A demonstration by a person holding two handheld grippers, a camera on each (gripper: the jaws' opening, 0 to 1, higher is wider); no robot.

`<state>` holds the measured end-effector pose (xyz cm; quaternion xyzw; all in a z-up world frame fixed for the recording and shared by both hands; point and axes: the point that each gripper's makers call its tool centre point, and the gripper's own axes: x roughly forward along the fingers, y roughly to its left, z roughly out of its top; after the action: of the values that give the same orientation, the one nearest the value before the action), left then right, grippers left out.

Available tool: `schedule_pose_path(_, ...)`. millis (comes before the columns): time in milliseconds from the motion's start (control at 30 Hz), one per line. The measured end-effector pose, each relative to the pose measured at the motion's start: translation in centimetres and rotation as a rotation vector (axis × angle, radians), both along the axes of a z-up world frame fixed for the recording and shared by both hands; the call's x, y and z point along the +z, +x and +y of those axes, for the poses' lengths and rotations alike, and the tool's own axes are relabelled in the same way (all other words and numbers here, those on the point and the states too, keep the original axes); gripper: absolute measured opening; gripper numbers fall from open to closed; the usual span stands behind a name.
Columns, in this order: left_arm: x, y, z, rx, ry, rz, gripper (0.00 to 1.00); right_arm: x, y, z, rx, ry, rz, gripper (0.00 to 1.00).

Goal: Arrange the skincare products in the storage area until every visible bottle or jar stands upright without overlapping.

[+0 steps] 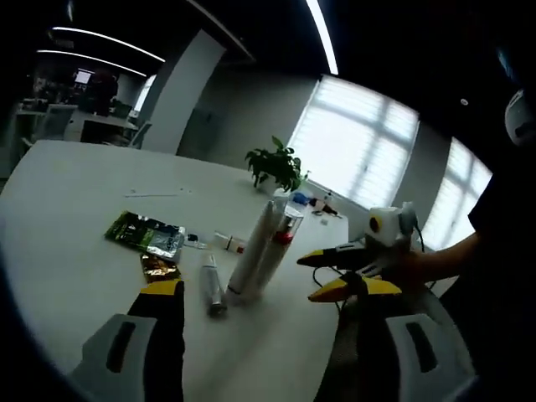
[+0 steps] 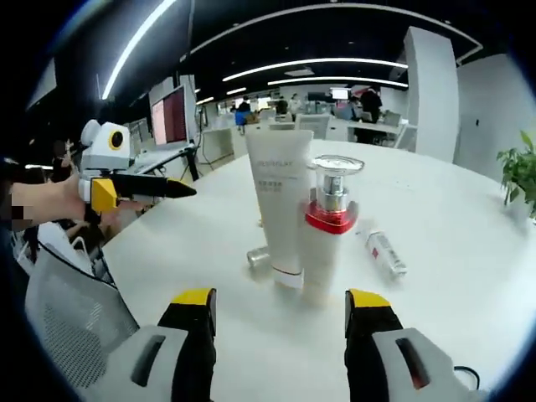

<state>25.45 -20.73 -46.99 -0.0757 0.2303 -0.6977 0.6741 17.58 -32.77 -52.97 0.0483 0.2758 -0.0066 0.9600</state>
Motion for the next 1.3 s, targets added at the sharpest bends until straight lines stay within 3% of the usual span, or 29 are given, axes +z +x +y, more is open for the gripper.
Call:
schedule_pose_path(233, -0.4, -0.1, 2.3, 0.089, 0.045, -0.011, 0.85, 0.9, -1.5, -1.9, -0.018, -0.025, -0.013, 0.61)
schedule_pose_path(633, -1.4, 0.1, 5.5, 0.255, 0.116, -0.087, 0.99, 1.9, -3.0, -4.8, -0.052, -0.083, -0.033, 0.63)
schedule_pose_path(733, -1.2, -0.2, 5.9, 0.274, 0.113, -0.084, 0.99, 2.0, -3.3, -5.1, -0.065, -0.06, -0.052, 0.64)
schedule_pose_path(867, -1.2, 0.0, 6.4, 0.294, 0.138, -0.117, 0.99, 2.9, -3.5, -5.7, -0.099, 0.005, -0.112, 0.74)
schedule_pose_path(1100, -1.7, 0.4, 6.9, 0.342, 0.145, -0.148, 0.99, 3.1, -3.4, -5.4, -0.09, 0.014, -0.127, 0.81)
schedule_pose_path(1300, -2.1, 1.0, 7.2, 0.362, 0.16, -0.165, 0.99, 2.8, -3.4, -4.9, -0.078, 0.014, -0.11, 0.79)
